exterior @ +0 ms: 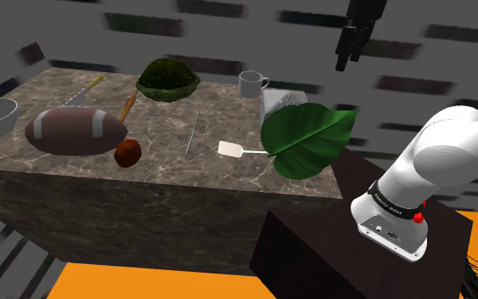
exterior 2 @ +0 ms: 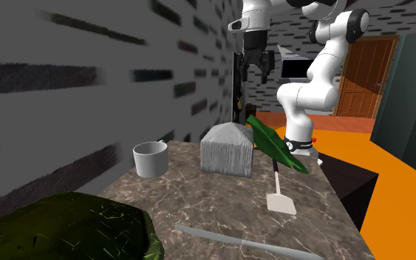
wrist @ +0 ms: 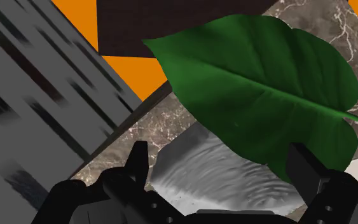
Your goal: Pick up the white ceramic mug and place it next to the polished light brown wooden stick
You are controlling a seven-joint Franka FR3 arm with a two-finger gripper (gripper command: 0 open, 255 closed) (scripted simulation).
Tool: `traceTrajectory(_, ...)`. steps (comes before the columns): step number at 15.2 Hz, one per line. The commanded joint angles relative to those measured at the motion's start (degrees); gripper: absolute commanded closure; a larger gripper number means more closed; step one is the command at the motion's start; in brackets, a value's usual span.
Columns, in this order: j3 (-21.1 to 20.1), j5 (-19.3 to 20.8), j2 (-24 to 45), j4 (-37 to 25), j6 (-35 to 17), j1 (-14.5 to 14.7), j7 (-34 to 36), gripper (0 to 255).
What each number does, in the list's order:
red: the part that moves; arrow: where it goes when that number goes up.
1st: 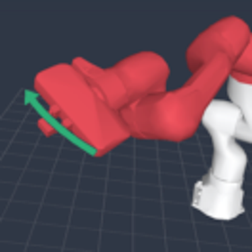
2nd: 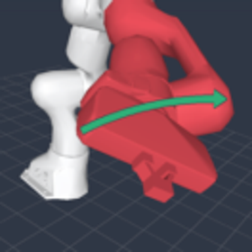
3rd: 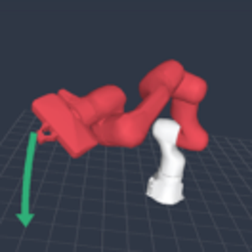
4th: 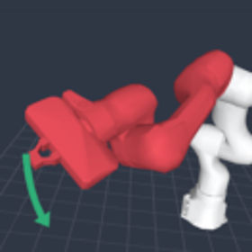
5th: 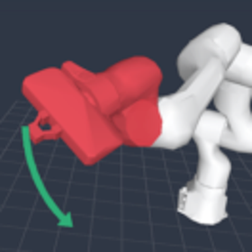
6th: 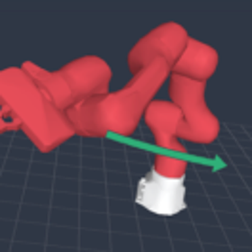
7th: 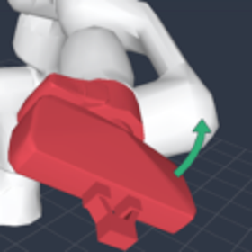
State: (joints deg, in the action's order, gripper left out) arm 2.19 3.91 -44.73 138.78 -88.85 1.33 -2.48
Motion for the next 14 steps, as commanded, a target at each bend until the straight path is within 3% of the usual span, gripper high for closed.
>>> traceTrajectory(1,0.00,0.00,0.00,0.00,0.00,0.00,0.00,0)
traceTrajectory(14,-0.03,-0.36,28.37,-10.80,-17.89,0.42,2.02,0)
